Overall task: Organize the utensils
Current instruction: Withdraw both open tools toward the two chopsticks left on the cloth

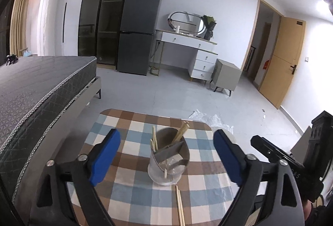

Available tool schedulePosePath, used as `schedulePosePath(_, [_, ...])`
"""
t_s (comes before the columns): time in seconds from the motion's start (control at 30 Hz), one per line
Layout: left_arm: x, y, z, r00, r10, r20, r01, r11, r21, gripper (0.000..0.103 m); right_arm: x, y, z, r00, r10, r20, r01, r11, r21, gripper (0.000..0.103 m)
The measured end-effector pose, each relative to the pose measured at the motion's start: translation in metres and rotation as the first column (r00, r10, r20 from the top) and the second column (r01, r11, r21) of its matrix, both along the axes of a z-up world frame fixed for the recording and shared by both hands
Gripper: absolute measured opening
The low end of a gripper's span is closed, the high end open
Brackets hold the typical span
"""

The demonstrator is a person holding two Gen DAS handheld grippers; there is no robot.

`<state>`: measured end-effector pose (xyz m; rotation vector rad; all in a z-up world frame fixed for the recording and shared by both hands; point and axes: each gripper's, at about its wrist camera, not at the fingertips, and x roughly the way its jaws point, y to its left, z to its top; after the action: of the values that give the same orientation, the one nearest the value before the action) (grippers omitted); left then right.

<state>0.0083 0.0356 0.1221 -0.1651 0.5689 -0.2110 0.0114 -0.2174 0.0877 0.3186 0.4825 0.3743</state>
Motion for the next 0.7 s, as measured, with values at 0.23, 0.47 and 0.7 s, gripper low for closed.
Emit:
schedulePosePath(0.23, [-0.021,-0.006,-0.015,0.999,0.035,0.021,-0.036,0.997,0.066,0.095,-0.024,-0.001,-0.017,0.999,-0.052,-0.017,0.052,0.999,-0.011,0.090])
schedulePosePath(0.47, [-0.034,-0.019,-0.049,0.999,0.051,0.005,-0.051,0.991,0.123,0.100,-0.044,0.001,-0.048,0.997,-0.048,-0.065,0.046,0.998,-0.043,0.090])
schedulePosePath(0.7, [-0.034,-0.021,-0.088,0.998,0.050,-0.048,-0.043,0.990,0.133,0.101,-0.049,0.006,-0.086,0.990,0.005,-0.141,-0.015,0.998,-0.066,0.090])
